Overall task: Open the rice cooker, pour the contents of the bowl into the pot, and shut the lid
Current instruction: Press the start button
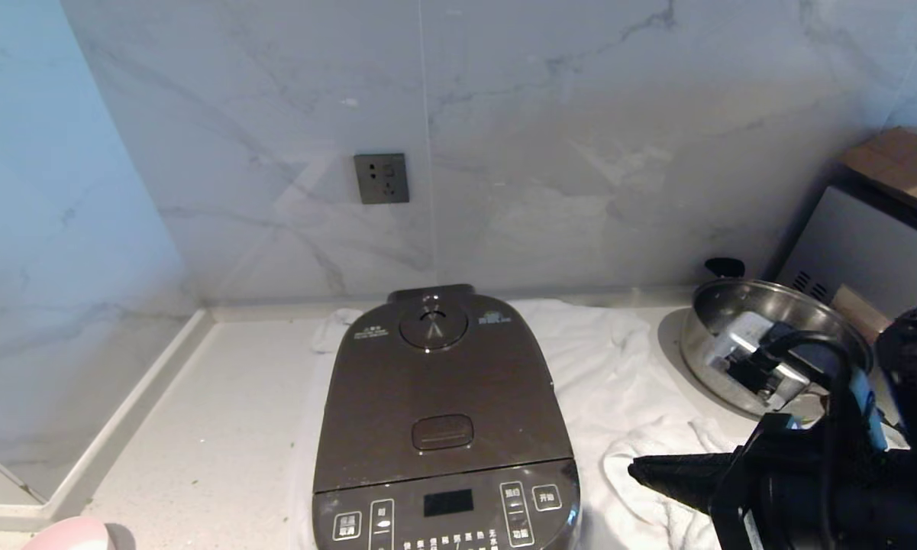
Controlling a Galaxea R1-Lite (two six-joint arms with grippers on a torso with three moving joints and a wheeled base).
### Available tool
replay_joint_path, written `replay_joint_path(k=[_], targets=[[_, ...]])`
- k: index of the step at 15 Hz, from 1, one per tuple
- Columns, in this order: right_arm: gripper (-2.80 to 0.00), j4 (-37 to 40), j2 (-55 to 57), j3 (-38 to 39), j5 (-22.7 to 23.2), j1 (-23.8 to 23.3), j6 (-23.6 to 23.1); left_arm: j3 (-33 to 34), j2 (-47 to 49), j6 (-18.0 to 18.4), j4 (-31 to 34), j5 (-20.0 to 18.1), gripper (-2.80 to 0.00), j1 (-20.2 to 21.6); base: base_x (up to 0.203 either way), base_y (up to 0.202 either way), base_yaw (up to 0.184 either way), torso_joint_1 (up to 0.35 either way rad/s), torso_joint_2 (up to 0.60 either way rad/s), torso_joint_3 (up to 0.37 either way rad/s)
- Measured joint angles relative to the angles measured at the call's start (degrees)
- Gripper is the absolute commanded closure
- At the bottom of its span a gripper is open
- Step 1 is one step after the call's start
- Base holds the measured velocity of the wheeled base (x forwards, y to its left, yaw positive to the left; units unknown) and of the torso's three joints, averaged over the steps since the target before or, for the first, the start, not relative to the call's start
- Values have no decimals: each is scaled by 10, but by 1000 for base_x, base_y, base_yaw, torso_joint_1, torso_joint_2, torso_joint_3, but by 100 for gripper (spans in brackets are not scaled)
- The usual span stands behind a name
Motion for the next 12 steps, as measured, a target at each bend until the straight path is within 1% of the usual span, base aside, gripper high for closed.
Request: replay_joint_path(k=[2,4,6,8,12], targets=[[0,15,-7,-30,-1,32,-17,0,1,0,0,0,0,0,0,0,0,0,0,0],[0,16,1,-48,20,43,-20,0,8,1,1,-1,0,0,0,0,0,0,0,0],[0,15,17,-63,50,46,-21,-1,15,1,1,-1,0,1,0,0,0,0,0,0],[0,8,42,-69,54,46,-23,-1,16,1,1,0,0,0,0,0,0,0,0,0],[0,-56,90,-43,51,41,-20,0,14,1,0,-1,0,-1,0,0,0,0,0,0]])
